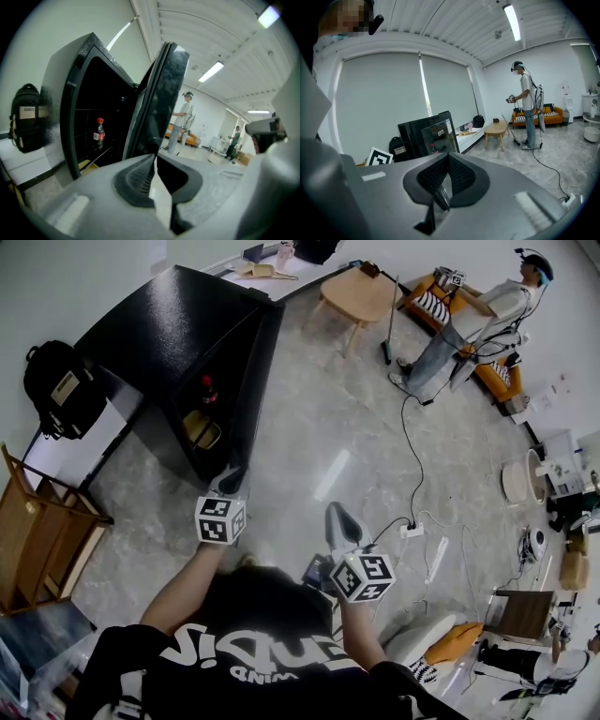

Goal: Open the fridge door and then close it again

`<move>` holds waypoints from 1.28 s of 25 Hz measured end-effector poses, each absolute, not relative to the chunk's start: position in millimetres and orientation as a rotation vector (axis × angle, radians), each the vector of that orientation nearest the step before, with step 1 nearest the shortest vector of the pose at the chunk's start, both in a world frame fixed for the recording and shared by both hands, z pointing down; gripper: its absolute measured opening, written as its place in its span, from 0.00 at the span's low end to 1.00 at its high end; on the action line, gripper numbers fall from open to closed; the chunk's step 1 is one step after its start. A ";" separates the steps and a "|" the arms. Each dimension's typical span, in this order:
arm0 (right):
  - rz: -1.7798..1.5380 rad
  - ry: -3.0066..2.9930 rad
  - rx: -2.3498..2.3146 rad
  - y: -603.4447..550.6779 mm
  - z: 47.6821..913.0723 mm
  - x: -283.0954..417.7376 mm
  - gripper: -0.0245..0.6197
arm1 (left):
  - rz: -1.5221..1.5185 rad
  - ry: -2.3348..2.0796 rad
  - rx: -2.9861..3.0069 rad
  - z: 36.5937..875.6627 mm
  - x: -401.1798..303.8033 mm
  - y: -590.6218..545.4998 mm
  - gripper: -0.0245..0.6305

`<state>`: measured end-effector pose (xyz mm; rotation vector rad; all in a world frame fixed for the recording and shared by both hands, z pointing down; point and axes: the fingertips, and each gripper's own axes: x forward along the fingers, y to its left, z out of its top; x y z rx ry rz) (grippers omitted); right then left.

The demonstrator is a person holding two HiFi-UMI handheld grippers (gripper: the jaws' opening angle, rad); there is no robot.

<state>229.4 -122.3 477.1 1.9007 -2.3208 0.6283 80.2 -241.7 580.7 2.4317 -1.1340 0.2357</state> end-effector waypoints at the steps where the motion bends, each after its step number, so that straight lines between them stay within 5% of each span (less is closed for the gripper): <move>1: 0.627 -2.323 1.901 -121.8 476.8 229.3 0.03 | 0.239 -1.135 2.430 580.9 80.6 -241.4 0.06; 32: 0.625 -2.376 1.881 -135.5 471.7 203.4 0.03 | 0.322 -1.197 2.446 581.3 69.4 -242.9 0.07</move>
